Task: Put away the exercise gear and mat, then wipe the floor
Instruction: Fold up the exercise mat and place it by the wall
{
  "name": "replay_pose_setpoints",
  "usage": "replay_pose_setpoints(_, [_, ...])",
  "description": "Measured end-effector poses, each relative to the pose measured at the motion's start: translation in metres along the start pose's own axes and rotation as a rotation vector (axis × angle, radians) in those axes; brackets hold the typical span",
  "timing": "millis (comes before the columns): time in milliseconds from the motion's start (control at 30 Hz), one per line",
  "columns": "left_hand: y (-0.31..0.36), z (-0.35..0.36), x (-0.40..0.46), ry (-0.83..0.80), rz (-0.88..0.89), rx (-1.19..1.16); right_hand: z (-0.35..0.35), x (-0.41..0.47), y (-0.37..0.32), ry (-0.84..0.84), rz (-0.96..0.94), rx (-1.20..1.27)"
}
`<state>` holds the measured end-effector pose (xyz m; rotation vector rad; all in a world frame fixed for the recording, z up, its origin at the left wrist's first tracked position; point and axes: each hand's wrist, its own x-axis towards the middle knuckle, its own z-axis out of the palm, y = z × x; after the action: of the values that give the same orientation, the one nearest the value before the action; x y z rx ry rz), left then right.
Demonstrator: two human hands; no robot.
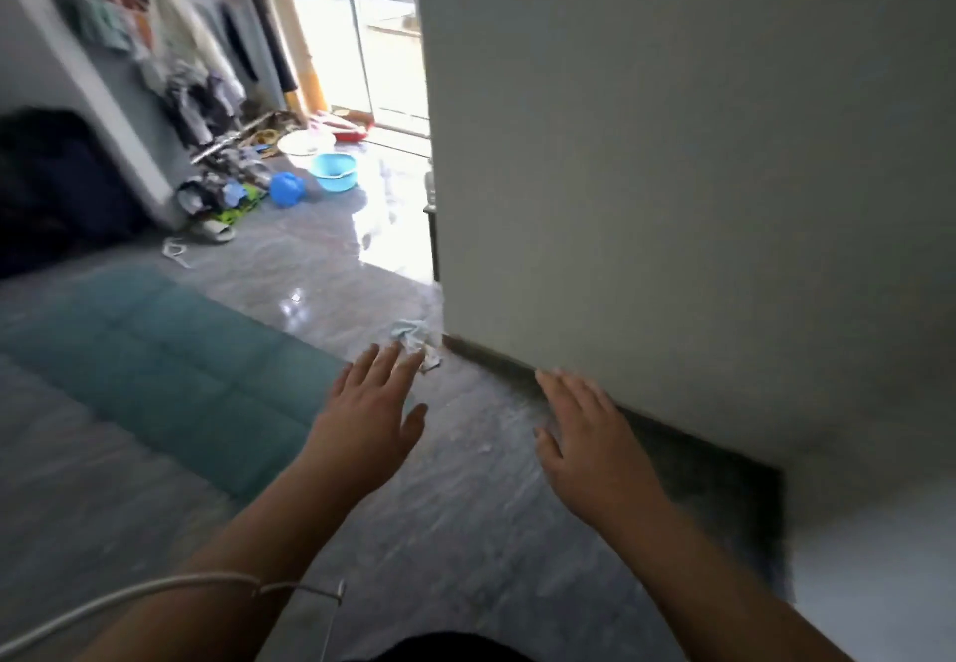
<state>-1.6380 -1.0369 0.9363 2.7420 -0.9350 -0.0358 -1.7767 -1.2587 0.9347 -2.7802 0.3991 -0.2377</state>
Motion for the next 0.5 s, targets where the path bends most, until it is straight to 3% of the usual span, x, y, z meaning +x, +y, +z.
replay_pose_setpoints(267, [-0.225, -0.056, -0.169, 0.082, -0.419, 0.013, 0.092, 0.033, -0.257, -0.158, -0.407, -0.004])
replay_pose_setpoints(500, [-0.414, -0.096, -0.312, 0.022, -0.638, 0.053, 0.175, 0.018, -0.489, -0.242, -0.574, 0.051])
